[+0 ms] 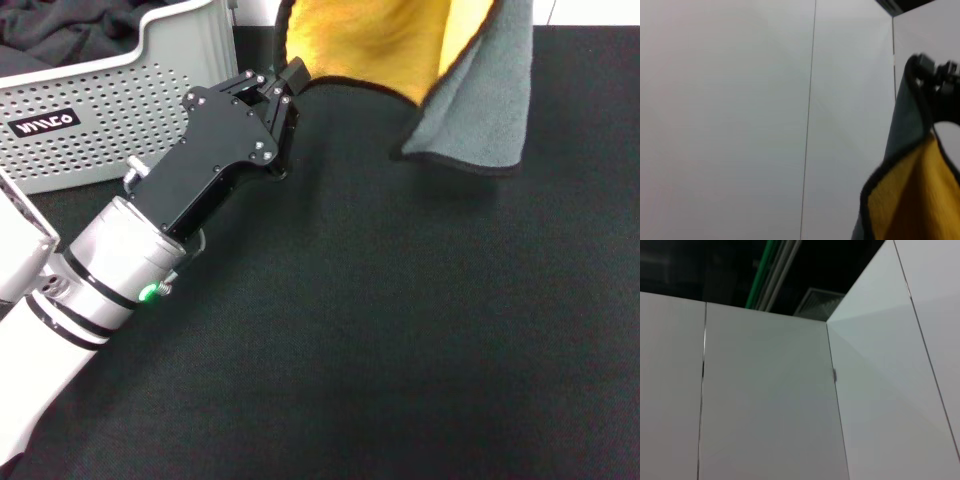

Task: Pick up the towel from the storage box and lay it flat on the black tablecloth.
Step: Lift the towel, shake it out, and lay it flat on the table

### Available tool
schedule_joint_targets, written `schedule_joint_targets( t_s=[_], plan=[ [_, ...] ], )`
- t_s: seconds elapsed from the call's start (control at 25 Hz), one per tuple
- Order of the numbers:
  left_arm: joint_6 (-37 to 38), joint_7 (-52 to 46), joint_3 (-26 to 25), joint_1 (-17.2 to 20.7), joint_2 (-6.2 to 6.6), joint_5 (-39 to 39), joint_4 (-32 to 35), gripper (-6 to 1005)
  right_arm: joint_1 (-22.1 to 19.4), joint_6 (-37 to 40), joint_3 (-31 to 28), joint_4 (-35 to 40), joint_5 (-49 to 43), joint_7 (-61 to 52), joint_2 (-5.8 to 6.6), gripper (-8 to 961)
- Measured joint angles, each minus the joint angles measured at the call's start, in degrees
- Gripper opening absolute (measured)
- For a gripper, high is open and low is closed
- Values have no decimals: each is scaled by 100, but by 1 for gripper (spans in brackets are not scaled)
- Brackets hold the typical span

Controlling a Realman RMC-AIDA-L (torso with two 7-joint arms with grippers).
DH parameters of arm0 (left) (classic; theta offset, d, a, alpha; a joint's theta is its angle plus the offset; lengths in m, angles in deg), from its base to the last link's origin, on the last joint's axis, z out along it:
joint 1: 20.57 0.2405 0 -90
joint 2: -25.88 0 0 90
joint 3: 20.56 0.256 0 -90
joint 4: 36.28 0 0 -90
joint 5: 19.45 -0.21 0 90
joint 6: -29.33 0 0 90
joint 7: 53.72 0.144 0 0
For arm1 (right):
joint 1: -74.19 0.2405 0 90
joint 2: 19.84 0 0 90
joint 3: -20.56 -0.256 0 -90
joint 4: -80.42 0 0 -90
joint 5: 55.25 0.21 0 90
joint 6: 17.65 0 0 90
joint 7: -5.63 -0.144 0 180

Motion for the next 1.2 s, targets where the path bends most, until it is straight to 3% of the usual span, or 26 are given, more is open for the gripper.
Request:
schedule_joint_targets(
  t_s=[0.44,0.68,0.8,0.96,1.2],
  plan=[
    [747,-15,-38,34,74,-217,-37,17,-109,-199,-37,-174,-637,-793,78,6],
    [985,-85,-41,148,153,-453,-27,18,-365,-519,-44,-176,-704,-1113,250,6],
    [1380,-382,-51,265,278,-684,16,18,-502,-812,-46,-177,-728,-1234,331,6],
    [1630,-643,-53,288,394,-910,27,18,-691,-1065,-46,-134,-853,-1345,343,6],
    [1893,-708,-53,245,447,-1414,41,19,-819,-1683,-233,-110,-1192,-1643,326,7]
  ],
)
